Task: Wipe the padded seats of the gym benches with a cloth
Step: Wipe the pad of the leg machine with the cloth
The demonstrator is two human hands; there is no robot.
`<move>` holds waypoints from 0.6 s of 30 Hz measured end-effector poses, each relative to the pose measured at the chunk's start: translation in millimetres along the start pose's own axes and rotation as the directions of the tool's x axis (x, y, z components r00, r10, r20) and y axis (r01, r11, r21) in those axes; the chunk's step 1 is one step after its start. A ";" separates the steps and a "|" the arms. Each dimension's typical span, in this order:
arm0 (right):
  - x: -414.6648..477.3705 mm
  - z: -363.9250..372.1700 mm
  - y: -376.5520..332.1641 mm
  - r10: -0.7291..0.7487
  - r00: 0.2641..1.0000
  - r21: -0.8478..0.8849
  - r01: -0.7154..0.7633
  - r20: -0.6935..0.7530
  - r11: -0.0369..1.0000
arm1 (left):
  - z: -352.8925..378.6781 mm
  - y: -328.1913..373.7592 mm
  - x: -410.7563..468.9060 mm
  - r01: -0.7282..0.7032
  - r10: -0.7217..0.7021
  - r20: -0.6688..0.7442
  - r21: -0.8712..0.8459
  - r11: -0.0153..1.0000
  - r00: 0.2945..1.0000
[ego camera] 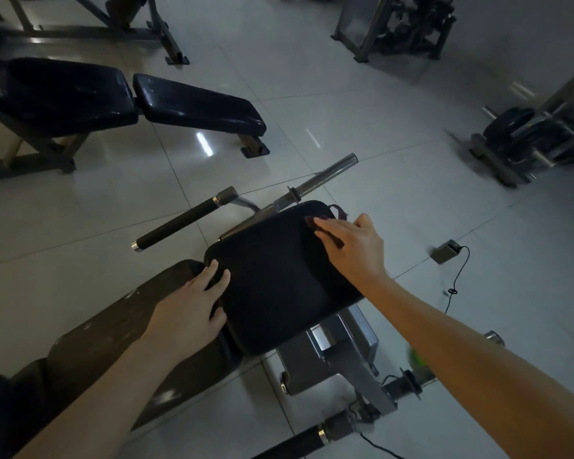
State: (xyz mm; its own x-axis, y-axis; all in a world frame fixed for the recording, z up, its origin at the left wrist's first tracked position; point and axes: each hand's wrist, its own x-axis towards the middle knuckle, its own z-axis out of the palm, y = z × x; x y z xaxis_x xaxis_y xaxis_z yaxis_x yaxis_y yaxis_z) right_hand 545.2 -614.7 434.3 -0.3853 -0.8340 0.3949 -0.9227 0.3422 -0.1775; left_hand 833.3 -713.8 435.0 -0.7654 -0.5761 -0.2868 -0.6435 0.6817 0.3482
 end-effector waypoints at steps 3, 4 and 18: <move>-17.6 -0.3 -14.4 -0.014 0.999 -0.063 0.010 -0.053 0.998 | 0.4 -4.6 1.1 -0.022 0.022 0.007 -0.036 0.999 1.000; -24.2 1.6 -22.8 -0.008 0.997 -0.068 0.003 -0.071 0.998 | 1.7 -7.6 1.5 -0.032 0.033 0.008 -0.045 0.998 0.999; -90.4 35.8 -141.7 -0.151 0.985 0.022 0.150 0.082 0.988 | 14.3 -51.6 -26.6 -0.052 0.055 -0.003 -0.403 0.914 0.998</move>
State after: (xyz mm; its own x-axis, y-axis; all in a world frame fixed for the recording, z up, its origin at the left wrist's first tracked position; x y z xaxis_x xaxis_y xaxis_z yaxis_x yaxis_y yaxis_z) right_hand 711.2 -603.3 391.5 -0.2391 -0.9088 0.3419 -0.9695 0.2040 -0.1358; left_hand 886.8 -727.2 412.0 -0.7996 -0.5392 -0.2644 -0.5466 0.4711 0.6923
